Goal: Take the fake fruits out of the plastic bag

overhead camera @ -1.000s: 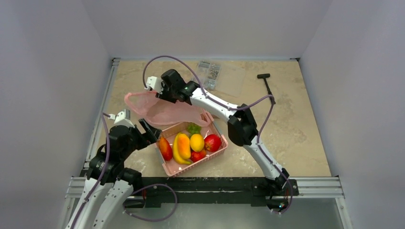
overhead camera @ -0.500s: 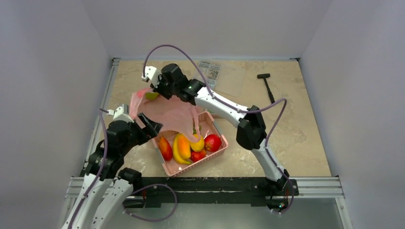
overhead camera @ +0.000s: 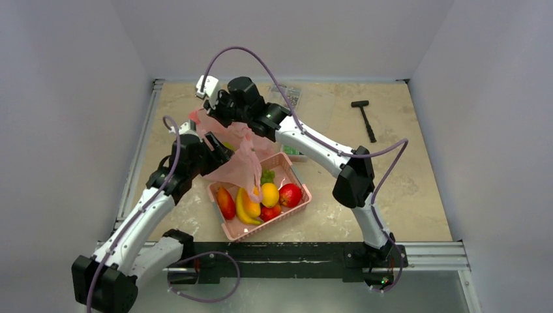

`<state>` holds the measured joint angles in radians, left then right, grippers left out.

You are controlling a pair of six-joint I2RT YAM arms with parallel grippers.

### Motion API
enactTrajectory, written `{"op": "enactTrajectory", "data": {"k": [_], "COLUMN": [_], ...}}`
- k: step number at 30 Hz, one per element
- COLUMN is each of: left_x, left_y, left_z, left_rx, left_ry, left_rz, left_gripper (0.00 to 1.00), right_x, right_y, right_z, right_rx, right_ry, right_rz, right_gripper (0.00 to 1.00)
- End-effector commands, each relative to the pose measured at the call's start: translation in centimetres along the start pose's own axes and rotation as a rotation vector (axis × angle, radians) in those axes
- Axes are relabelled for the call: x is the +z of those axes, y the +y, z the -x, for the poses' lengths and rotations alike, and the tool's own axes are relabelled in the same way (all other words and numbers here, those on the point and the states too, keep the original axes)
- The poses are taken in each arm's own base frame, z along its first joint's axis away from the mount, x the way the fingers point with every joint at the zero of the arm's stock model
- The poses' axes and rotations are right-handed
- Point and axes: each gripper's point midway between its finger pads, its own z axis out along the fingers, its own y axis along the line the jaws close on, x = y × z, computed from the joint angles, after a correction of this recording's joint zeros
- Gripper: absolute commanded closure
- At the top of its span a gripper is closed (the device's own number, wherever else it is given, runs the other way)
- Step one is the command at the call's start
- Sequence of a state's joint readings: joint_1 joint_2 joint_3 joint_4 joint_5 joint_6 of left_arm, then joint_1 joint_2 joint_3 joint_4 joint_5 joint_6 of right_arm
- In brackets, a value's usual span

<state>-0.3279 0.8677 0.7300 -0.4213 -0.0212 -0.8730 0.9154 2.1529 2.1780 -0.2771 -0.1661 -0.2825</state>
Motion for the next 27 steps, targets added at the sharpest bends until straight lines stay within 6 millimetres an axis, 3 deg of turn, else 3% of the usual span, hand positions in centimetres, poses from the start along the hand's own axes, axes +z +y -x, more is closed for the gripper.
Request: {"op": "enactTrajectory", "data": {"k": [1,9,11,13,14,18,20,23,27], "left_x": [2.1,4.4,5.1,6.2,6.7,8.2,8.8,9.5,10.6], "left_y": [-1.1,-0.3,0.0,0.6,0.7,1.5,2.0,2.2,1.8], "left_z": [3.4,4.6,5.1,5.2,5.5,5.7,5.6,5.3,4.6], "left_rx": [-0.001,-0.022,-0.018,-0.024,-0.034,-0.039,-0.03,-0.013,0.011], "left_ry": [-0.112,-0.171,-0.172,-0.159,-0.157,-0.13,-0.114,-0.075,-0.013], "left_rz": [0.013,0.077,0.099,0.117,0.113,0.115,0.119,0.113,0.076], "left_gripper": [0.33,0.36,0.36,0.39,0.41,0.47,0.47,0.49,0.49], "right_x": [-0.4,-0.3,-0.5,-0.8,-1.0,-3.3,-4.7,-7.1,-9.1], "right_y": [0.6,0.5,-0.2,-0.9,-1.2,-3.3,-3.7,-4.1,-3.6], "right_z": [0.6,-3.5,-3.6,-3.7,-3.7,-4.2,-4.6,-5.9,-7.6], "right_rx": [0.002,0.012,0.033,0.063,0.094,0.175,0.188,0.235,0.349], "right_ry": [-0.023,0.083,0.096,0.114,0.124,0.185,0.21,0.253,0.255], "right_rz": [0.032,-0.01,-0.055,-0.103,-0.129,-0.287,-0.332,-0.406,-0.469], "right_gripper": [1.0,0.99,0.87,0.84,0.77,0.29,0.12,0.04,0.01]}}
